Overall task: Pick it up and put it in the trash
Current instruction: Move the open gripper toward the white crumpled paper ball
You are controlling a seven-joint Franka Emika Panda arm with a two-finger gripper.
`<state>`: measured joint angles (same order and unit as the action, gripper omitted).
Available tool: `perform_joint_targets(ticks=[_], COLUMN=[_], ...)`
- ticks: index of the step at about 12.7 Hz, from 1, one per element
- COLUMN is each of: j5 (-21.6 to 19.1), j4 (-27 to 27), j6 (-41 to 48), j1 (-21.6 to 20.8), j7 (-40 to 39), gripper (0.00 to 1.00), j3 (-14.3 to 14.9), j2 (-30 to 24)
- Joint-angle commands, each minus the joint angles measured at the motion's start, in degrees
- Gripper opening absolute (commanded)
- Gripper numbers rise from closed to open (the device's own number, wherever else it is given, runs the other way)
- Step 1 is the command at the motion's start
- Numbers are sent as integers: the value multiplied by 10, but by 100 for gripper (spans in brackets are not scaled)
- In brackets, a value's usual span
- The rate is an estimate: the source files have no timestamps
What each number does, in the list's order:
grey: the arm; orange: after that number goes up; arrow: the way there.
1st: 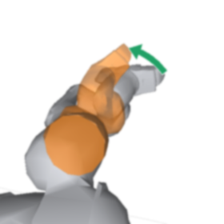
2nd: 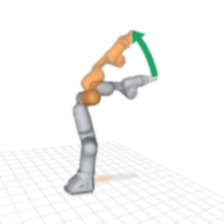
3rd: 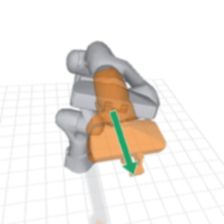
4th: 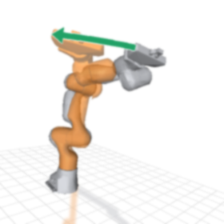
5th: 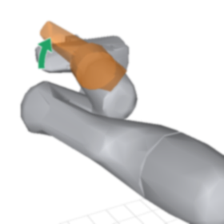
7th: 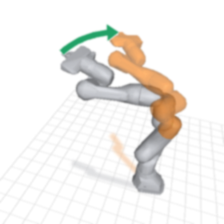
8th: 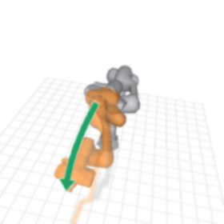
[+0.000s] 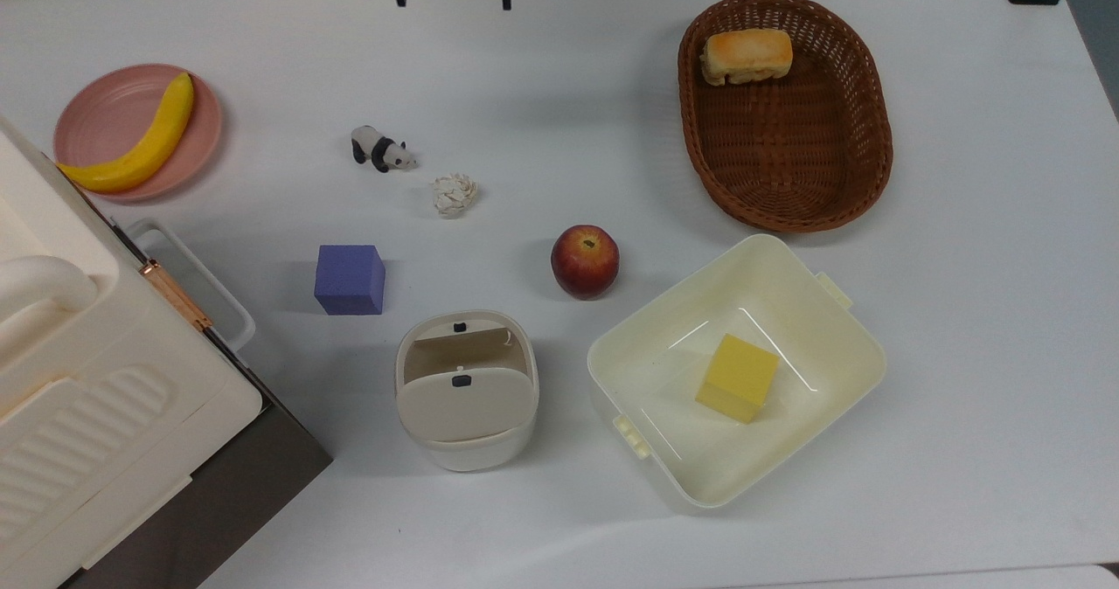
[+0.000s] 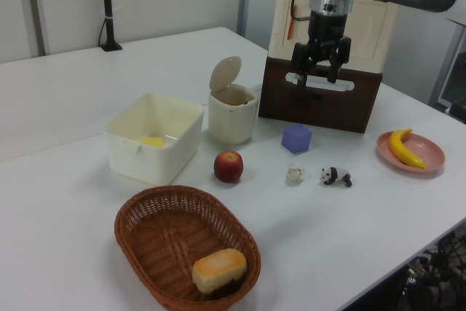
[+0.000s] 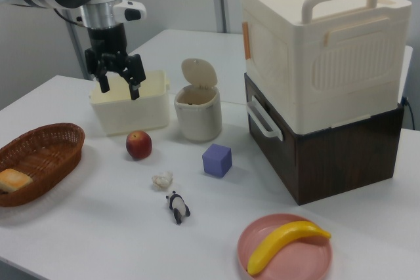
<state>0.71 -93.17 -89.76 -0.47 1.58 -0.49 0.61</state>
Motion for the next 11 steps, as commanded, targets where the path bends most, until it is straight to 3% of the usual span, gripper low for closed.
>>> perform_joint_targets(ticks=[1,3,8,11], j5=[-4,-2,1,2], j4=[-5,-11,-140,-177], j6=[5,-14,-194,-244], j1=[-4,-3,2,15], j7=[23,24,25,23], gripper=[100,100,100,100], j3=[0,0,-1,-7], j2=[-1,11,-6,-2])
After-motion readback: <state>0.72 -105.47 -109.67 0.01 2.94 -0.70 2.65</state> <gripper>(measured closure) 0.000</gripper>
